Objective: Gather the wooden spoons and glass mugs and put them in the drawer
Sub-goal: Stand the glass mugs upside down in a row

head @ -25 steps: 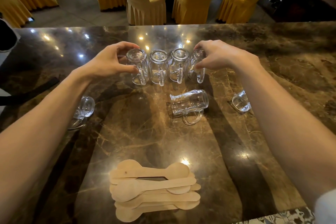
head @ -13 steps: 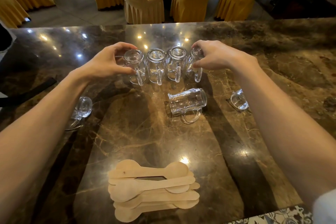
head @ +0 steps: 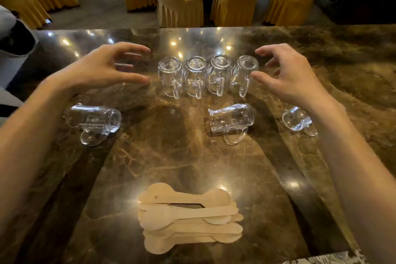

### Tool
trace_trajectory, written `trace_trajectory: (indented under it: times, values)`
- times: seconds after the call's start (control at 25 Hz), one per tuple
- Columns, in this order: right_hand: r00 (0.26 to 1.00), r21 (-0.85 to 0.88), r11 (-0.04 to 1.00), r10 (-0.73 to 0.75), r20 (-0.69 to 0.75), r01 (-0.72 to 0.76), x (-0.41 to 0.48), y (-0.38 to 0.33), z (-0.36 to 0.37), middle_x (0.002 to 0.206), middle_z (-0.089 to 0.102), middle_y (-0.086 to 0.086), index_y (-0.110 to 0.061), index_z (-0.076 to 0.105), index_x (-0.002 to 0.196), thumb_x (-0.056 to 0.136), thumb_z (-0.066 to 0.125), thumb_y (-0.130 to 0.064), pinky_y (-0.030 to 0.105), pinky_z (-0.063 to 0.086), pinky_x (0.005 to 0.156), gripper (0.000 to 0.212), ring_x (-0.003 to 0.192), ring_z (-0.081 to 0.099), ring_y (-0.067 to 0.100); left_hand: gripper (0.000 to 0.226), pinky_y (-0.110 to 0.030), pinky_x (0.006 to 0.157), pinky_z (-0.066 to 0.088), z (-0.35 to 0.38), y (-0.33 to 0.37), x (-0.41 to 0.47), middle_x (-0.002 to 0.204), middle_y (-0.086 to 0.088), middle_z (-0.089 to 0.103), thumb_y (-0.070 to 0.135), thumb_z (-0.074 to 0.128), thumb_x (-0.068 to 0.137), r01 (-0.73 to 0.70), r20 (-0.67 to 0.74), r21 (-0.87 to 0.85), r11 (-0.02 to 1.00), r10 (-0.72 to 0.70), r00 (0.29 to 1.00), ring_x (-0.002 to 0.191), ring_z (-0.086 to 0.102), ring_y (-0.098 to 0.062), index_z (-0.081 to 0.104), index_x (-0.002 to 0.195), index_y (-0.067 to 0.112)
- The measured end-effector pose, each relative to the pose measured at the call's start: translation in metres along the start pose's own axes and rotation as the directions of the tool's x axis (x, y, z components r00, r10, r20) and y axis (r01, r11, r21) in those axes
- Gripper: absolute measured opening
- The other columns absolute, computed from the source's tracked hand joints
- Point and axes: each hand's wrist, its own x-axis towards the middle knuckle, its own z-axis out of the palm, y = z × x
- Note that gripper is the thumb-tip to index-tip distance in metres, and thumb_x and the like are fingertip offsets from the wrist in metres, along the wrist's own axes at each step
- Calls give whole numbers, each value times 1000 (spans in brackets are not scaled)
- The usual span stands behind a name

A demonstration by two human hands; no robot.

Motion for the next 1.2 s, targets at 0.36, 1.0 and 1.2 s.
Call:
trace_trajectory:
  times: [0.36,1.0,1.2]
  values:
    - [981,404,903,76,181,-145,-82,8,43,115,61,-10,-35,55,122,78,74,-23,21,52,79,50,98,60,9,70,-25,90,42,12,-39,-94,122,27,49,65,67,58,79,64,511,856,-129,990,108,52,-1,43,122,54]
    - [962,537,822,46,270,-190,-82,23,61,115,64,-13,-26,50,130,67,75,-36,16,49,80,69,100,61,-2,63,-31,58,44,41,-12,-94,119,3,62,52,70,71,170,-148,846,505,-83,985,101,61,-22,48,125,29]
    - [962,567,803,28,271,-184,-87,13,51,118,64,0,-17,49,130,69,76,-24,19,49,90,66,106,63,7,62,-29,56,43,34,-14,-90,115,6,65,59,69,67,149,-123,860,487,-84,989,93,65,-23,46,120,35]
